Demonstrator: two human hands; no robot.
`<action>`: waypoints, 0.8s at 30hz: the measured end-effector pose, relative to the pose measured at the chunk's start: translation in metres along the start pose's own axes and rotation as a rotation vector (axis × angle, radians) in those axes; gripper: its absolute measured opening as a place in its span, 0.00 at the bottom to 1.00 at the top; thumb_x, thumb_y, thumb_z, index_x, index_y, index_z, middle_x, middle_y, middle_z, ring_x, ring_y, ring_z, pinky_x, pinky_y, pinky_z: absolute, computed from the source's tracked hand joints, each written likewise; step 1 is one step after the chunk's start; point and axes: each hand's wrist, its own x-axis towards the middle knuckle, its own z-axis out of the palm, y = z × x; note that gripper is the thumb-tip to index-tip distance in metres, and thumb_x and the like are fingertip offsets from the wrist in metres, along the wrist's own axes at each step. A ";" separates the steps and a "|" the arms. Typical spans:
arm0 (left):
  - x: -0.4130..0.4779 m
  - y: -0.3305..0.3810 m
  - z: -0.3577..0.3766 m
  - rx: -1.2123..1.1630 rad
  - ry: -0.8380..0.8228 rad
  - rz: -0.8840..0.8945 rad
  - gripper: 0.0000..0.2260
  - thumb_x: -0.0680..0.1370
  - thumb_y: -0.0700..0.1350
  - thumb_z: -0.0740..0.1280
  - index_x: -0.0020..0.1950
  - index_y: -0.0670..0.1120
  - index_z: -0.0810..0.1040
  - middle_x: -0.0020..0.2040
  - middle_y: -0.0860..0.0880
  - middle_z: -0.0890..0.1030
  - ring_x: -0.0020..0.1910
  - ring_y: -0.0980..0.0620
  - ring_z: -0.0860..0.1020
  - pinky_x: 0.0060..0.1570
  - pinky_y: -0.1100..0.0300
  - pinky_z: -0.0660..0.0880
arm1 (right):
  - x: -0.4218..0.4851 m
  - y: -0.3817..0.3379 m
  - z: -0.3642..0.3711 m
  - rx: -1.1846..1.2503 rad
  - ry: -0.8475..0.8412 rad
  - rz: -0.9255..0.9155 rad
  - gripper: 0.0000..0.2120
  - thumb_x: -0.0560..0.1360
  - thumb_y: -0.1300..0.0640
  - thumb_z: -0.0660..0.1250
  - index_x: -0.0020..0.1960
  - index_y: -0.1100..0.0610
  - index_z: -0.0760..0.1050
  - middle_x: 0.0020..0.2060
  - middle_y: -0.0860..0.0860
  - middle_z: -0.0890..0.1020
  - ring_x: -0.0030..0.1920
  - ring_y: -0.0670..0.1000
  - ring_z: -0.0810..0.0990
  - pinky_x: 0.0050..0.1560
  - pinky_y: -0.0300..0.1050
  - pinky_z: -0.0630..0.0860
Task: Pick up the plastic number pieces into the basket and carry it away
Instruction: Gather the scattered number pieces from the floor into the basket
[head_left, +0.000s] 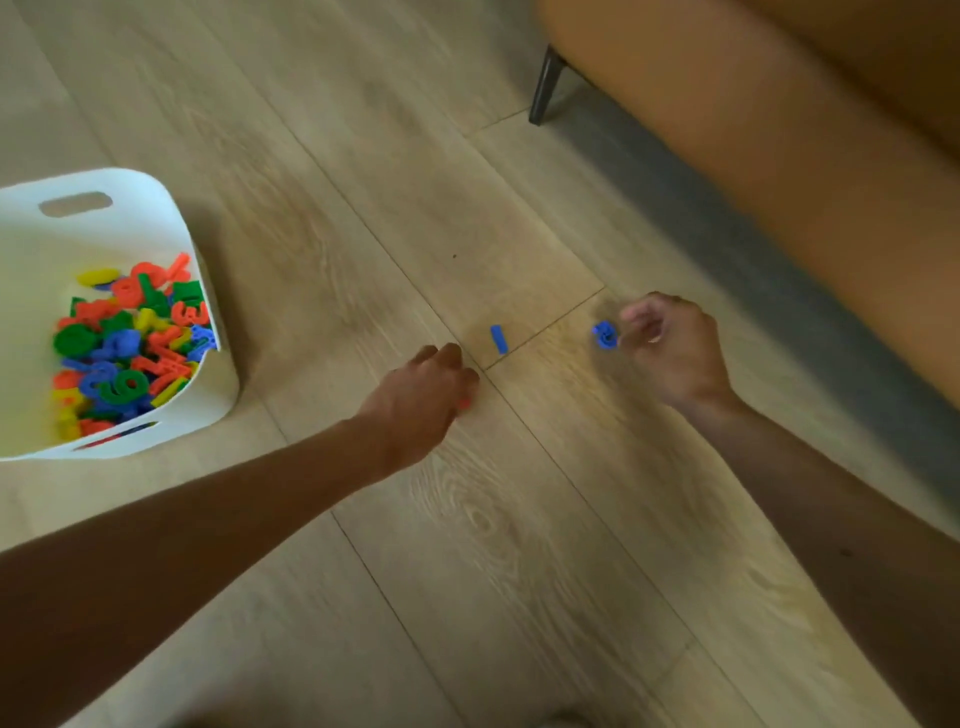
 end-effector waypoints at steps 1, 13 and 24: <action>0.001 -0.002 0.002 0.002 -0.001 0.014 0.08 0.80 0.41 0.65 0.57 0.49 0.78 0.55 0.49 0.74 0.53 0.49 0.74 0.49 0.51 0.79 | 0.001 0.002 0.003 -0.033 -0.012 -0.005 0.08 0.68 0.57 0.70 0.46 0.47 0.78 0.46 0.51 0.82 0.48 0.51 0.80 0.52 0.49 0.79; 0.063 0.006 -0.016 0.105 0.174 0.216 0.06 0.79 0.41 0.68 0.55 0.46 0.80 0.55 0.46 0.76 0.56 0.48 0.72 0.46 0.55 0.79 | 0.023 0.016 0.032 -0.390 0.023 -0.068 0.05 0.74 0.56 0.69 0.50 0.52 0.79 0.48 0.50 0.80 0.46 0.52 0.78 0.43 0.43 0.67; 0.085 -0.003 -0.009 0.290 0.060 0.256 0.12 0.75 0.35 0.70 0.55 0.45 0.74 0.49 0.47 0.78 0.52 0.49 0.76 0.38 0.56 0.77 | 0.019 -0.003 0.035 -0.144 0.028 -0.080 0.02 0.73 0.56 0.72 0.45 0.53 0.79 0.40 0.46 0.82 0.40 0.46 0.80 0.40 0.40 0.75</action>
